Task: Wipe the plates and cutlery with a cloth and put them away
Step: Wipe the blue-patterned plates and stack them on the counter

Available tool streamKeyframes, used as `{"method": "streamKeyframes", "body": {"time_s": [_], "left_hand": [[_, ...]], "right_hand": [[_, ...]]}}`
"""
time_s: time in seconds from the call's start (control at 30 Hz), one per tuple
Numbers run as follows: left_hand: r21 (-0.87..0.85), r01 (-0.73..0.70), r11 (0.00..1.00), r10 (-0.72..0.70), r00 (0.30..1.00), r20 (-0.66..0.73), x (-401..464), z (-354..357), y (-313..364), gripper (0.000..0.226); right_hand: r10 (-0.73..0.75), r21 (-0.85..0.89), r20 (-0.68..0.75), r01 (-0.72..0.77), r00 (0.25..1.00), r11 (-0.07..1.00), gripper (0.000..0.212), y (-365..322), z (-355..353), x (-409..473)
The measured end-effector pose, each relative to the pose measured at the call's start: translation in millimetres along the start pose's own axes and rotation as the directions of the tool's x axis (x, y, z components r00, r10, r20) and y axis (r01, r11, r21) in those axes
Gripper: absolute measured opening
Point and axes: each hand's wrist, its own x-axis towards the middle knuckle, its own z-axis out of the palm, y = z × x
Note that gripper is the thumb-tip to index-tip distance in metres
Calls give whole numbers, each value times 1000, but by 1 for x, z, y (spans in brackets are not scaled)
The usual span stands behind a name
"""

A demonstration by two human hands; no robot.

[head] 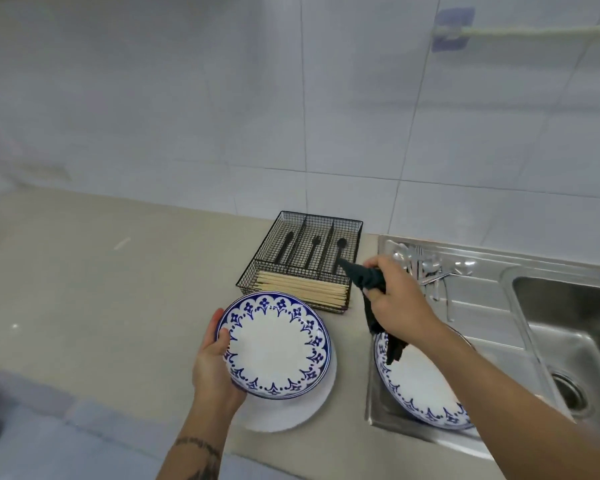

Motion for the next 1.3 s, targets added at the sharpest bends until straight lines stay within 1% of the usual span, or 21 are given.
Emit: {"method": "streamKeyframes", "body": {"time_s": [0.17, 0.33, 0.43, 0.5, 0.53, 0.57, 0.63, 0.7, 0.77, 0.8, 0.83, 0.93, 1.0, 1.07, 1.17, 1.23, 1.27, 1.3], "left_hand": [[-41, 53, 998, -52, 998, 21, 13, -22, 4, 39], [22, 54, 998, -55, 998, 10, 18, -31, 0, 38], [103, 24, 994, -24, 1000, 5, 21, -33, -2, 40], [247, -45, 968, 45, 999, 5, 22, -32, 0, 46], [361, -103, 927, 102, 995, 22, 24, -32, 1, 50], [484, -169, 858, 164, 985, 53, 25, -34, 3, 53], [687, -252, 682, 243, 963, 113, 28, -39, 5, 58], [804, -288, 521, 295, 944, 147, 28, -43, 4, 62], [885, -323, 335, 362, 912, 195, 28, -45, 2, 63], [904, -325, 276, 373, 903, 211, 30, -46, 1, 63], [911, -316, 263, 366, 907, 209, 33, -48, -1, 63], [889, -288, 355, 310, 934, 178, 41, -54, -7, 66], [878, -280, 387, 307, 938, 163, 42, -57, -8, 67], [875, -266, 404, 310, 940, 143, 41, -57, -9, 66], [871, -284, 401, 319, 934, 158, 41, -57, -12, 67], [879, -295, 374, 317, 932, 178, 43, -55, -14, 67], [903, -291, 315, 318, 929, 189, 43, -53, -14, 64], [935, -284, 213, 330, 921, 204, 43, -49, -14, 62]], "right_hand": [[30, 18, 45, -31, 999, 999, 28, -23, 31, -1], [47, 15, 43, -48, 998, 999, 27, -36, 41, -2], [67, 11, 42, -67, 997, 998, 28, -38, 41, -3], [76, 8, 38, -76, 996, 997, 28, -38, 41, -3], [79, 6, 38, -79, 996, 997, 27, -39, 42, -4], [82, 7, 39, -82, 996, 997, 27, -40, 43, -4], [85, 11, 40, -85, 996, 996, 27, -41, 44, -5], [87, 26, 43, -88, 995, 996, 27, -42, 46, -6], [93, 42, 50, -95, 994, 995, 27, -42, 48, -7], [98, 47, 51, -101, 994, 994, 27, -42, 48, -7], [105, 51, 50, -107, 993, 993, 27, -41, 48, -8], [135, 61, 32, -137, 990, 989, 27, -34, 43, -10], [155, 63, 18, -156, 988, 986, 26, -29, 38, -11], [177, 64, 4, -177, 984, 982, 25, -23, 31, -13], [207, 79, -20, -205, 978, 976, 25, -13, 18, -15], [223, 106, -35, -219, 974, 970, 24, -7, 8, -17], [230, 123, -41, -223, 972, 967, 24, -3, 2, -18], [236, 136, -51, -228, 970, 964, 24, 1, -5, -19]]}}
